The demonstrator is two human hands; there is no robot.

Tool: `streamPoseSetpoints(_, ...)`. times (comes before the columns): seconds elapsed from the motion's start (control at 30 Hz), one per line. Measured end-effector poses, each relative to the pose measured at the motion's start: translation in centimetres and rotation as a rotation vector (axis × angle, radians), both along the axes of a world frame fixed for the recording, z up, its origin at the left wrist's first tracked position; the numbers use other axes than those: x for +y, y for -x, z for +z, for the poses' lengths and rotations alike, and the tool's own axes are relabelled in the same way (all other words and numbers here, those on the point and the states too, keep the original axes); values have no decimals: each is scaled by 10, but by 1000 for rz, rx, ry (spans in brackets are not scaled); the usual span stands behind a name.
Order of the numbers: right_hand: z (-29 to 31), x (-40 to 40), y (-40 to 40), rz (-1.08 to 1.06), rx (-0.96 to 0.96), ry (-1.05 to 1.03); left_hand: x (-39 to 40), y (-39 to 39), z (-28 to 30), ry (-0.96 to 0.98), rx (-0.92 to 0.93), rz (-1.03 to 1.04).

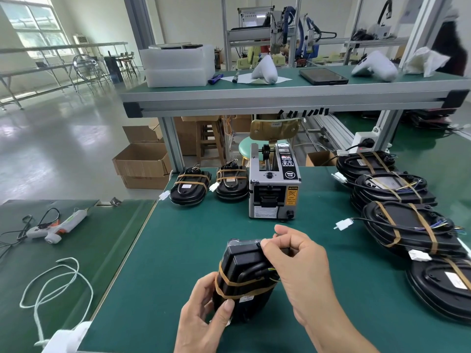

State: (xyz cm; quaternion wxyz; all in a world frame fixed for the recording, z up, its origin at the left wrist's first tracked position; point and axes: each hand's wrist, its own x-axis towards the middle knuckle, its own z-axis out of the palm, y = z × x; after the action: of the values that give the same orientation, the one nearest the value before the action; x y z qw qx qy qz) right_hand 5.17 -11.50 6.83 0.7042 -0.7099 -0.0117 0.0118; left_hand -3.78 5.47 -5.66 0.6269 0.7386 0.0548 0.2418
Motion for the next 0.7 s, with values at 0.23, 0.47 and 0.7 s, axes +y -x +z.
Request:
streamPoseSetpoints(0.23, 0, 0, -1, -9, -26, 71, 0, 0, 0, 9, -2, -2)
streamPoseSetpoints(0.47, 2, 2, -2, -15, -21, 89, 1, 0, -2, 10, -9, -5)
streamPoseSetpoints(0.7, -1, 1, -6, 13, -10, 96, 1, -1, -3, 7, -18, 5)
